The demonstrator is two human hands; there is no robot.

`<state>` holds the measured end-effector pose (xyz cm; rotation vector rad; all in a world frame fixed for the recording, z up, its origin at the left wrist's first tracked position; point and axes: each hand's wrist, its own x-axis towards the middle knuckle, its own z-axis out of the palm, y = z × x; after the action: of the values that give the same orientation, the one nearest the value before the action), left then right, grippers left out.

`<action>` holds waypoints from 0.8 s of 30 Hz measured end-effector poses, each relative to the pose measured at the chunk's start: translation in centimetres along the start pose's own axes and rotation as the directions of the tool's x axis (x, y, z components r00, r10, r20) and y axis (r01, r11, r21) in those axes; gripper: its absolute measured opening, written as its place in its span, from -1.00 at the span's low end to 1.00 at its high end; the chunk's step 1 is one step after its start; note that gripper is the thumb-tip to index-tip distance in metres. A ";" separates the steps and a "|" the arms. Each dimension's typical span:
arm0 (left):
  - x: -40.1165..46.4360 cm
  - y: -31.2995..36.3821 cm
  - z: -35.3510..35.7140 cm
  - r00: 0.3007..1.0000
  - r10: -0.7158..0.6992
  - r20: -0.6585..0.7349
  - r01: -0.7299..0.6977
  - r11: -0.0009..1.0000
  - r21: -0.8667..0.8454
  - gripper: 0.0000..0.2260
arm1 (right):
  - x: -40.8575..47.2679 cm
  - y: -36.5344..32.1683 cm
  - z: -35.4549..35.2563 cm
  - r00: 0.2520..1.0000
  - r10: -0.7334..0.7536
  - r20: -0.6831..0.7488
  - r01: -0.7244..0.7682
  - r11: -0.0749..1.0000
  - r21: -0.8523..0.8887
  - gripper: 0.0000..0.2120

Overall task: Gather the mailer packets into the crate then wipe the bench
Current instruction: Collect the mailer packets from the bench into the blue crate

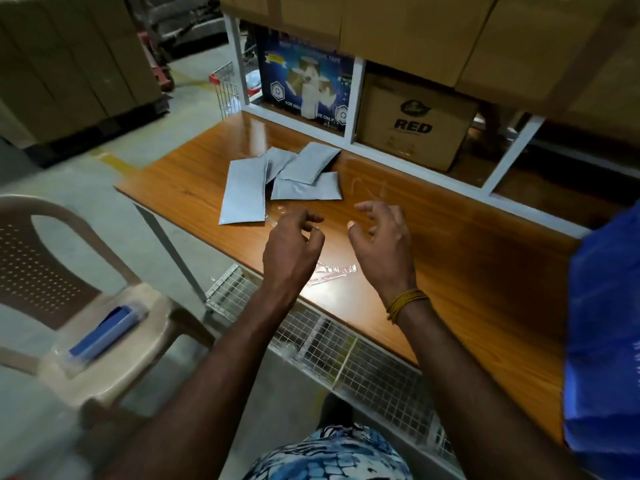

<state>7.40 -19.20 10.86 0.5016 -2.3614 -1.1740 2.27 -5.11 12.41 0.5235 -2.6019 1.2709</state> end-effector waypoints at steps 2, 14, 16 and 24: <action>0.8 -1.0 -0.3 1.000 -0.024 0.003 0.024 1.000 0.009 -0.82 | 1.0 -0.1 1.1 1.000 0.005 0.024 -0.005 1.000 -0.015 -0.72; 11.5 -7.0 1.3 0.990 -0.127 0.060 0.121 0.989 0.084 -0.73 | 10.7 3.6 9.5 0.973 0.095 0.212 -0.066 0.988 -0.138 -0.66; 14.1 -7.6 2.5 0.986 -0.145 0.082 0.135 0.985 0.111 -0.72 | 13.1 4.9 11.0 0.962 0.133 0.238 -0.097 0.983 -0.156 -0.63; 24.4 -9.7 9.1 0.973 -0.126 0.192 0.070 0.960 0.272 -0.65 | 21.9 10.2 17.2 0.844 0.208 0.494 -0.051 0.948 -0.313 -0.50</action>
<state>-16.67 -31.18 3.85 0.6178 -2.7222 -0.9988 -22.25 -17.84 1.67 0.7290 -3.2548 0.8298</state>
